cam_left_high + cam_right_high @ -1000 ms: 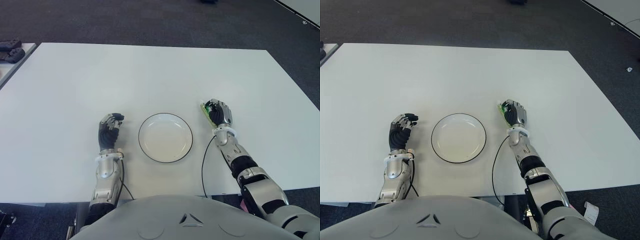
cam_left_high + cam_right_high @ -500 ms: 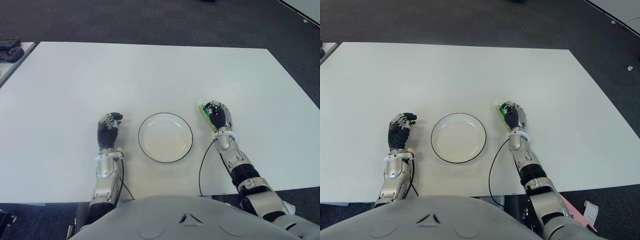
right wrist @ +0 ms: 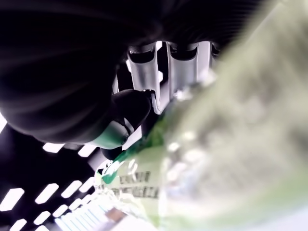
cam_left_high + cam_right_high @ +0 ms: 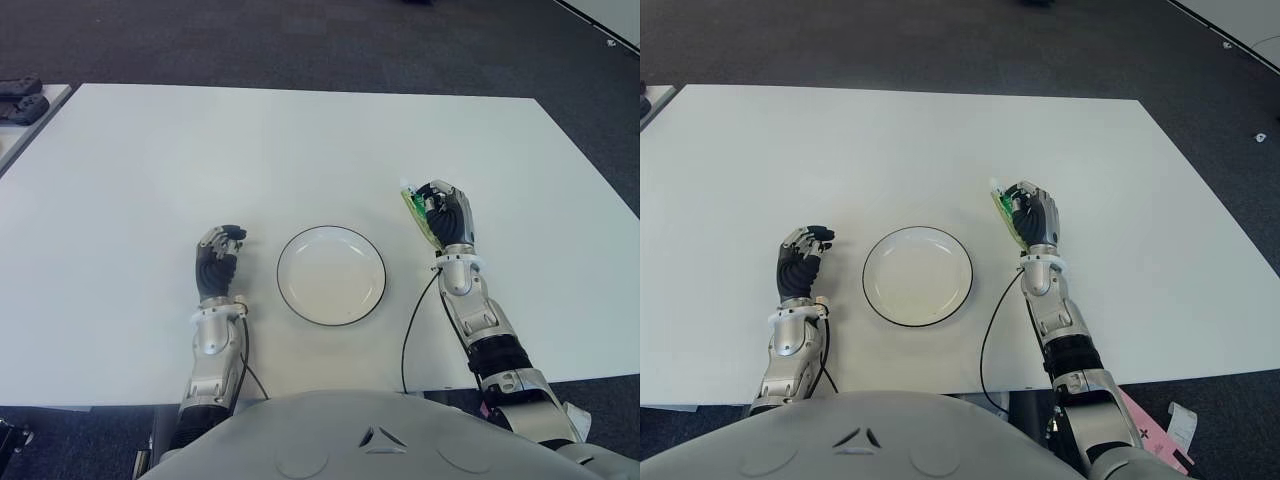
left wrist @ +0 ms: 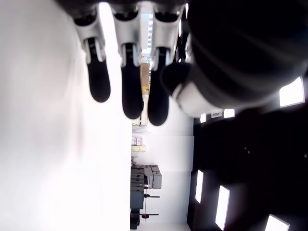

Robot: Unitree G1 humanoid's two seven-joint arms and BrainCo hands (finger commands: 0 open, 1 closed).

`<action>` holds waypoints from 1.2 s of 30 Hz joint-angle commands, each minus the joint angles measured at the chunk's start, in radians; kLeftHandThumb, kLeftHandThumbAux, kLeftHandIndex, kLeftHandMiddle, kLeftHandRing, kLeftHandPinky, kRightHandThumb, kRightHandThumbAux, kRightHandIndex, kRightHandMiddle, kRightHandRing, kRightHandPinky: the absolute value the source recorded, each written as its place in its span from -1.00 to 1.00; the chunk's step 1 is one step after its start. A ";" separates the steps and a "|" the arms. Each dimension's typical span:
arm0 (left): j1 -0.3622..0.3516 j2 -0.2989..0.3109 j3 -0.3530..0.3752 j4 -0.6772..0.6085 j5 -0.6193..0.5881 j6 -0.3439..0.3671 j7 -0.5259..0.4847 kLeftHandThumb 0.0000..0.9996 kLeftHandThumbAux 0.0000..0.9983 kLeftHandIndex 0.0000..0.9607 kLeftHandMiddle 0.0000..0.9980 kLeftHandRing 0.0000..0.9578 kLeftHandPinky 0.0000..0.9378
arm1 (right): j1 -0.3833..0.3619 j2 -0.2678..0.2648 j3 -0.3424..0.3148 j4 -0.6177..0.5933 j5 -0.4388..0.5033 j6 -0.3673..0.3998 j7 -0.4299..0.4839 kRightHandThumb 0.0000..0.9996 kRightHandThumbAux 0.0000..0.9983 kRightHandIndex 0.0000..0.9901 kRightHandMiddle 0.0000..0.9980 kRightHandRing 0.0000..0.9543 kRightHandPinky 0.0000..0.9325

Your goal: Put the toothpaste on the table into the plate.

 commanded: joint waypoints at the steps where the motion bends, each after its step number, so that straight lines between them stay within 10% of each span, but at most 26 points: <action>1: 0.016 -0.044 0.003 0.044 -0.008 0.032 0.009 0.42 0.45 -0.12 -0.11 -0.16 -0.21 | 0.029 0.012 -0.020 -0.061 0.023 -0.008 0.031 0.70 0.34 -0.16 0.14 0.68 0.67; 27: 0.007 -0.047 -0.007 0.048 0.006 0.033 0.029 0.42 0.45 -0.12 -0.12 -0.18 -0.21 | 0.104 0.066 -0.037 -0.374 0.061 0.024 0.209 0.71 0.34 -0.16 0.15 0.69 0.69; 36: -0.002 -0.036 -0.008 0.067 -0.009 0.022 0.002 0.42 0.45 -0.12 -0.09 -0.15 -0.20 | 0.120 0.104 0.059 -0.446 0.071 0.029 0.338 0.71 0.34 -0.17 0.13 0.70 0.70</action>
